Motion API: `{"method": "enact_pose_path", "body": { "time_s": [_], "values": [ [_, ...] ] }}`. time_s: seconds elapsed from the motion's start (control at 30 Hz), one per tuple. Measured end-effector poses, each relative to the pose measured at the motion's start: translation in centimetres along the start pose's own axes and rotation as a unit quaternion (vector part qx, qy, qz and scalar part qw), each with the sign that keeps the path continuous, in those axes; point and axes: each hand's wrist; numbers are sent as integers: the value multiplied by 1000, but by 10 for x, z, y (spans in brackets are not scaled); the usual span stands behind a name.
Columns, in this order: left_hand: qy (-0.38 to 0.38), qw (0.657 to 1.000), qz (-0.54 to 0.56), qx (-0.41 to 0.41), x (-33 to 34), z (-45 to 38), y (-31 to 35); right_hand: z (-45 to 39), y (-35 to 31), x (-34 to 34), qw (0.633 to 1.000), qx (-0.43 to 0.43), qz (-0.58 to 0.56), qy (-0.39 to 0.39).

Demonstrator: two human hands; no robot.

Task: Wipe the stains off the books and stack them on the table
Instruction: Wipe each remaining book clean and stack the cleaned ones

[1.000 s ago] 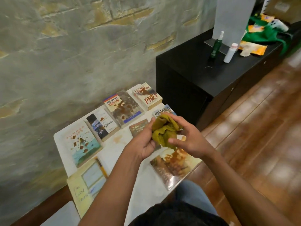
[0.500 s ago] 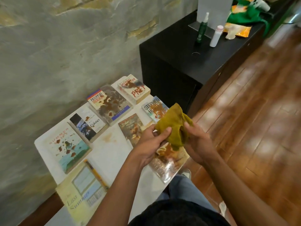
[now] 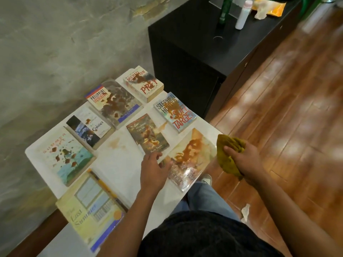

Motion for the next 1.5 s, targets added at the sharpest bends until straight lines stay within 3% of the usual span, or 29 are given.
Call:
{"method": "enact_pose_path", "body": {
  "time_s": [0.2, 0.47, 0.77, 0.83, 1.0, 1.17, 1.37, 1.5],
  "values": [
    [-55, 990, -127, -11, 34, 28, -18, -4, 30, 13, 970, -28, 241, -5],
    [-69, 972, -222, -47, 50, 33, -17, -11, 40, 41, 922, -116, 367, 31],
    [-68, 966, -244, -48, 58, 30, -16, 1, 50, 55, 853, -186, 487, -43],
    [-65, 963, -259, -44, 57, 27, -17, -6, 42, 51, 842, -186, 504, -40],
    [-69, 963, -257, -46, 58, 23, -16, -21, 21, 50, 857, -116, 502, 24],
    [-80, 967, -236, -51, 58, 21, -18, -2, 25, 60, 843, -156, 511, -65],
    [-77, 961, -264, -42, 57, 23, -18, -21, 12, 53, 866, -77, 493, 7],
    [-83, 954, -287, -37, 54, 23, -16, 1, 21, 64, 830, -143, 533, -79]
  ]
}}
Point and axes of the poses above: each hand's wrist, its own z-axis away from the middle knuckle, its own x-axis out of the palm, y = z × x, and after that the axes turned 7 degrees about -z, right-handed
